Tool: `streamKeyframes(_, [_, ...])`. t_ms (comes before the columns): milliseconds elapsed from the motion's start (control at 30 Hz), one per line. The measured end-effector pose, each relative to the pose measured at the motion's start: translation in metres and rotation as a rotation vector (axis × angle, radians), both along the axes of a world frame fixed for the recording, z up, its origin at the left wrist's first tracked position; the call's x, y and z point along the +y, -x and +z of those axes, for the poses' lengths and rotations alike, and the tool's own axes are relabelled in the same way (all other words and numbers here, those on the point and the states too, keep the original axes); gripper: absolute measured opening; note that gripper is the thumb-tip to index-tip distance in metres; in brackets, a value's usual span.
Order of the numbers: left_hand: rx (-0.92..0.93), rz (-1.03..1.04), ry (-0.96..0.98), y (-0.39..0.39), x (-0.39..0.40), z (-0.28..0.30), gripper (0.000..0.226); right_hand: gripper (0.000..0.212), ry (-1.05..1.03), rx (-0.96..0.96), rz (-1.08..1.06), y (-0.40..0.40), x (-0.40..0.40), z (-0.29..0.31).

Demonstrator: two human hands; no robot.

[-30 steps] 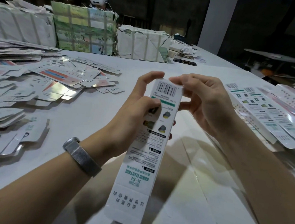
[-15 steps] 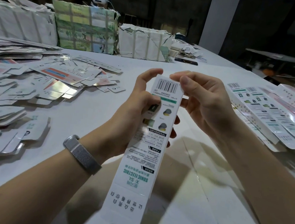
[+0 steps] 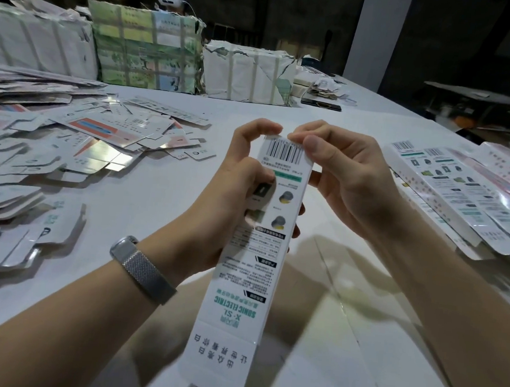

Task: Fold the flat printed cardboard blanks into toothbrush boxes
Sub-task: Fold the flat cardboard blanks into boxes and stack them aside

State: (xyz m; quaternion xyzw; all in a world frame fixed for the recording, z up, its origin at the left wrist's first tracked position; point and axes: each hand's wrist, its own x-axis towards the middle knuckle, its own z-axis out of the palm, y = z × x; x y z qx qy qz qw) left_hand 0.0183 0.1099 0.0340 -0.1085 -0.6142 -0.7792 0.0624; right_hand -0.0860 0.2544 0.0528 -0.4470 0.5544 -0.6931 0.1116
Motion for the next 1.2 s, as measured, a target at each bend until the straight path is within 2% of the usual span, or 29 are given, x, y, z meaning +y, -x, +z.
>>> streamKeyframes(100, [-0.001,0.007,-0.034,0.003,0.000,-0.001,0.038,0.026,-0.027,-0.002,-0.048,-0.001,-0.002,-0.002])
streamKeyframes(200, [-0.001,0.045,-0.070,0.006,0.002,-0.002,0.038,0.023,-0.068,0.027,-0.184,-0.005,-0.007,-0.006])
streamKeyframes(300, [0.010,0.167,-0.003,0.011,0.004,-0.004,0.042,0.019,-0.067,-0.005,-0.311,-0.009,-0.013,-0.010])
streamKeyframes(433, [0.068,0.205,0.020,0.014,0.005,-0.008,0.044,0.025,0.003,-0.185,-0.255,-0.014,-0.017,-0.008])
streamKeyframes(533, [0.069,0.176,-0.047,0.015,0.006,-0.006,0.046,0.025,-0.050,-0.164,-0.218,-0.016,-0.017,-0.007])
streamKeyframes(567, [0.074,0.170,-0.091,0.016,0.006,-0.005,0.047,0.030,-0.123,-0.085,-0.247,-0.018,-0.017,-0.007])
streamKeyframes(667, [0.105,0.142,-0.204,0.017,0.004,-0.006,0.049,0.069,-0.385,0.172,-0.373,-0.022,-0.017,-0.005])
streamKeyframes(767, [0.119,0.050,-0.210,0.016,0.000,-0.009,0.061,0.094,-0.539,0.124,-0.334,-0.023,-0.012,0.002])
streamKeyframes(867, [0.155,-0.115,-0.316,0.014,-0.005,-0.013,0.068,0.095,-0.620,0.120,-0.326,-0.024,-0.006,0.009])
streamKeyframes(967, [0.144,-0.145,-0.255,0.010,0.001,-0.010,0.081,0.089,-0.637,0.220,-0.425,-0.025,-0.006,0.010])
streamKeyframes(1000, [0.139,-0.110,-0.218,0.014,0.007,-0.005,0.074,0.091,-0.655,0.239,-0.430,-0.025,-0.007,0.009])
streamKeyframes(1067, [0.149,-0.049,-0.252,0.014,0.010,-0.005,0.028,0.095,-0.697,0.275,-0.420,-0.027,-0.008,0.007])
streamKeyframes(1100, [0.152,-0.021,-0.263,0.014,0.009,-0.005,0.020,0.095,-0.708,0.292,-0.429,-0.027,-0.007,0.009])
streamKeyframes(1133, [0.155,-0.013,-0.224,0.017,0.005,-0.008,0.038,0.094,-0.702,0.297,-0.453,-0.026,-0.003,0.014])
streamKeyframes(1167, [0.140,0.002,-0.187,0.024,0.002,-0.012,0.066,0.094,-0.671,0.284,-0.496,-0.023,0.003,0.022])
streamKeyframes(1200, [0.143,0.007,-0.151,0.027,-0.002,-0.020,0.079,0.093,-0.607,0.250,-0.558,-0.019,0.013,0.032])
